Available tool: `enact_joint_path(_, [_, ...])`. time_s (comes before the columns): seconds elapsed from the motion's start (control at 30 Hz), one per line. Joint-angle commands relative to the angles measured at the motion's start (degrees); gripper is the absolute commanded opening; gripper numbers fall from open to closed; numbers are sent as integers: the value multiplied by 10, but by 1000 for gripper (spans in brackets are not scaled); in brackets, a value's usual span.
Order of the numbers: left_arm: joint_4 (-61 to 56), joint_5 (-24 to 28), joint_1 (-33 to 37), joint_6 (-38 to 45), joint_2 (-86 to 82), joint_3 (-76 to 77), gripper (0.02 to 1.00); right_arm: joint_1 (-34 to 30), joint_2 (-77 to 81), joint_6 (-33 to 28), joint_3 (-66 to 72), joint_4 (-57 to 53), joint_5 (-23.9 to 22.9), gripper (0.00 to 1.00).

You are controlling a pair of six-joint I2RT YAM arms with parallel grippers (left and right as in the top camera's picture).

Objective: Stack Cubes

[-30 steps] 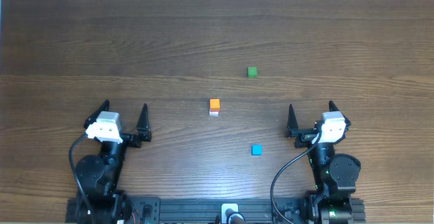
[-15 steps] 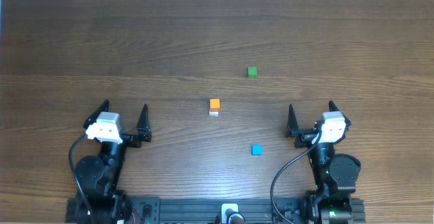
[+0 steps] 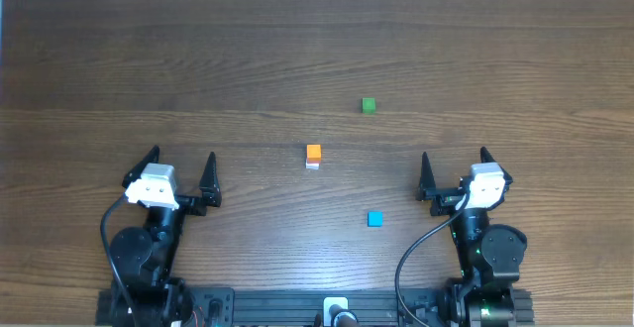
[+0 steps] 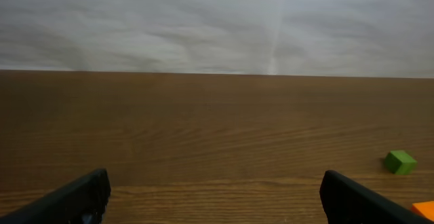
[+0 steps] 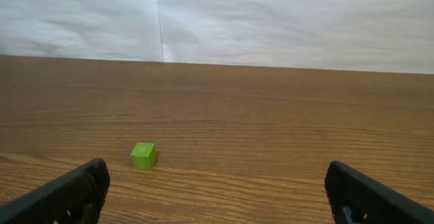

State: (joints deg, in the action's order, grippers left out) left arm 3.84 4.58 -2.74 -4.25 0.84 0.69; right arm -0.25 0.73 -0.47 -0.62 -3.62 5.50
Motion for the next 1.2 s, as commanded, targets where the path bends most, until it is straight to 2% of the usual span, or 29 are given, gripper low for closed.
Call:
enact_joint_path(0.03, [0,10,4,8,-7,-3,1000,-3,-3,-4,3,1,6,993])
enact_joint_path(0.2, [0,9,4,8,-7,-3,1000,4,-4,64,3,3,41,991])
enact_joint_path(0.33, [0,10,4,8,-7,-3,1000,0,31,67,-31,11,102,991])
enact_joint_path(0.5, [0,9,4,8,-7,-3,1000,-3,172,66,-158,-11,162,993])
enact_joint_path(0.6, [0,10,4,8,-7,-3,1000,-9,323,66,-296,-75,189,991])
enact_joint_path(0.83, [0,10,4,8,-7,-3,1000,-4,585,73,-544,-244,188,991])
enact_joint_path(0.93, [0,9,4,8,-7,-3,1000,13,693,73,-640,-328,173,991])
enact_joint_path(1.03, [0,10,4,8,-7,-3,1000,47,795,83,-723,-397,138,991])
enact_joint_path(1.07, [0,10,4,8,-7,-3,1000,72,851,96,-763,-430,111,991])
enact_joint_path(1.2, [0,10,4,8,-7,-3,1000,123,945,128,-807,-463,52,991])
